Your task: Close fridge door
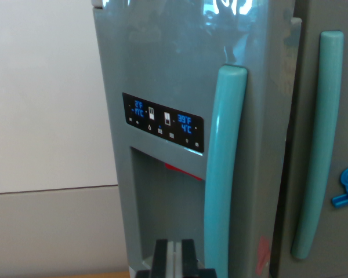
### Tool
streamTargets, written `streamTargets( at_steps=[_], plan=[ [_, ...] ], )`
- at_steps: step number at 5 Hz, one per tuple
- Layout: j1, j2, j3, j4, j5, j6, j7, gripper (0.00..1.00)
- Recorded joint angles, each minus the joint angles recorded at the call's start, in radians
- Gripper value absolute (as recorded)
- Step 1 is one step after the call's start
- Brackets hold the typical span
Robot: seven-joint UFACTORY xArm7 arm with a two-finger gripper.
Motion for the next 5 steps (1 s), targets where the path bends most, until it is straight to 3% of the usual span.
streamTargets(
  at_steps=[5],
  plan=[
    [0.0,0.022,0.0,0.001,0.0,0.0,0.0,1.0]
  ],
)
